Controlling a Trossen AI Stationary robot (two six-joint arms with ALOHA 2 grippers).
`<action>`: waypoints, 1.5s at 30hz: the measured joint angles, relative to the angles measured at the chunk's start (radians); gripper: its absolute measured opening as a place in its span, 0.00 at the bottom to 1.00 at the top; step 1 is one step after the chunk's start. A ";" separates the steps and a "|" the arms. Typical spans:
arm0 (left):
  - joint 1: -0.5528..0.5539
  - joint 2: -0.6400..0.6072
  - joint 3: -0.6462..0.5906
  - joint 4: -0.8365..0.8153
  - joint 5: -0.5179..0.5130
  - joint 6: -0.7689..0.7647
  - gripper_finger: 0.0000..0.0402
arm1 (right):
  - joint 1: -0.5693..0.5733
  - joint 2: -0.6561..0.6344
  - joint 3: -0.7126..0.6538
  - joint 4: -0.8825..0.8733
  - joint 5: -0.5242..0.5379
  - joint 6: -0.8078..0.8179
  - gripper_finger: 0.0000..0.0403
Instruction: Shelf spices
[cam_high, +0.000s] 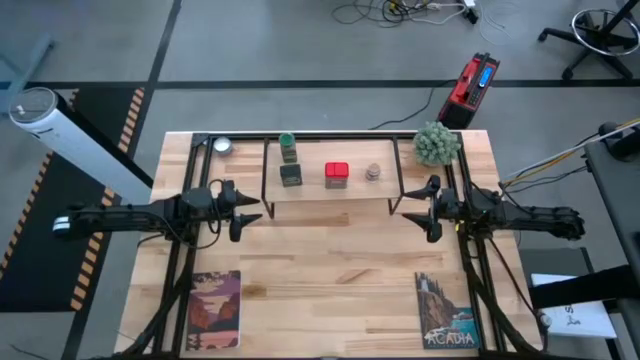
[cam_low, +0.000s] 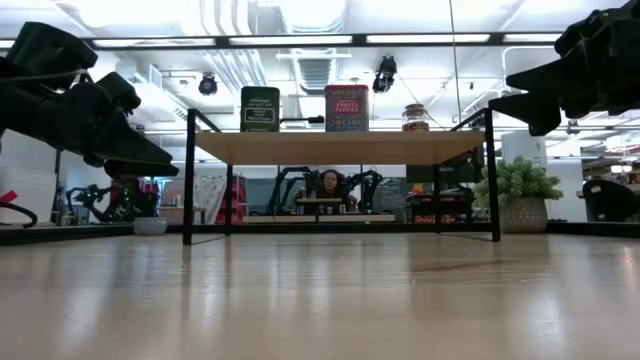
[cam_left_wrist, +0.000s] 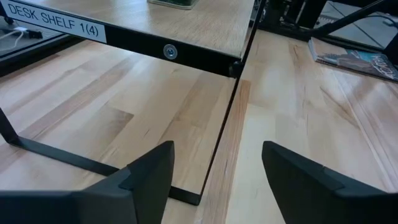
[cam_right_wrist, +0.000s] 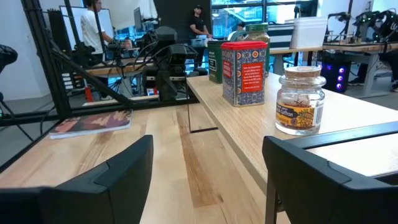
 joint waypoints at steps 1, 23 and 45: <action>0.000 0.000 0.000 0.000 0.000 0.000 0.59 | 0.000 0.000 0.000 0.000 0.000 0.000 0.69; 0.000 0.000 0.000 0.000 0.000 0.000 0.54 | 0.000 0.000 0.000 0.000 -0.001 0.000 0.76; 0.000 0.000 0.000 0.000 0.000 0.000 0.60 | 0.000 0.000 0.000 0.000 0.000 0.001 0.69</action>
